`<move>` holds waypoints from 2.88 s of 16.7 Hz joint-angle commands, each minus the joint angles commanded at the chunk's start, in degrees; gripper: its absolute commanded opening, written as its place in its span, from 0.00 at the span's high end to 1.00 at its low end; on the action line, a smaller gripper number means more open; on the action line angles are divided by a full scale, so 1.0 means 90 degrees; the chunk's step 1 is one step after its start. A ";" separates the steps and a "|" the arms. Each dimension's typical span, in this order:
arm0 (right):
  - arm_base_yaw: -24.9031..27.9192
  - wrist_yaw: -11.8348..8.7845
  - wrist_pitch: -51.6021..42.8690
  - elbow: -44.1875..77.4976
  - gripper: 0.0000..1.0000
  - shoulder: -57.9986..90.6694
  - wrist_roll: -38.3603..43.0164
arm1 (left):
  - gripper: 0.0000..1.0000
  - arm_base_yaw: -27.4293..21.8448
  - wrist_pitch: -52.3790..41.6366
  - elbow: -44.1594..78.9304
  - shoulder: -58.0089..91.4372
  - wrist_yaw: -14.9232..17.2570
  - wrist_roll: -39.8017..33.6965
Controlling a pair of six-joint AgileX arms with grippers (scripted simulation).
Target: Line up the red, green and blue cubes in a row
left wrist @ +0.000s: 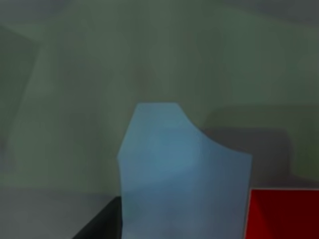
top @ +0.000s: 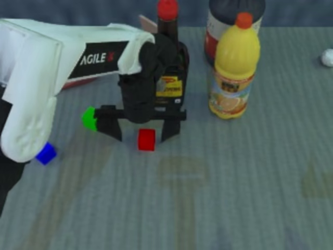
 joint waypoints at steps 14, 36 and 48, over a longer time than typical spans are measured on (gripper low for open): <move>0.0000 0.0000 0.0000 0.0000 0.00 0.0000 0.0000 | 1.00 0.0000 0.0000 0.0000 0.0000 0.0000 0.0000; 0.0000 0.0000 0.0000 0.0000 0.00 0.0000 0.0000 | 1.00 -0.0291 -0.1169 -0.0477 -0.1903 -0.0139 -0.0529; 0.0000 0.0000 0.0000 0.0000 0.00 0.0000 0.0000 | 1.00 -0.1099 -0.0530 -0.3289 -0.3967 -0.0202 -0.1660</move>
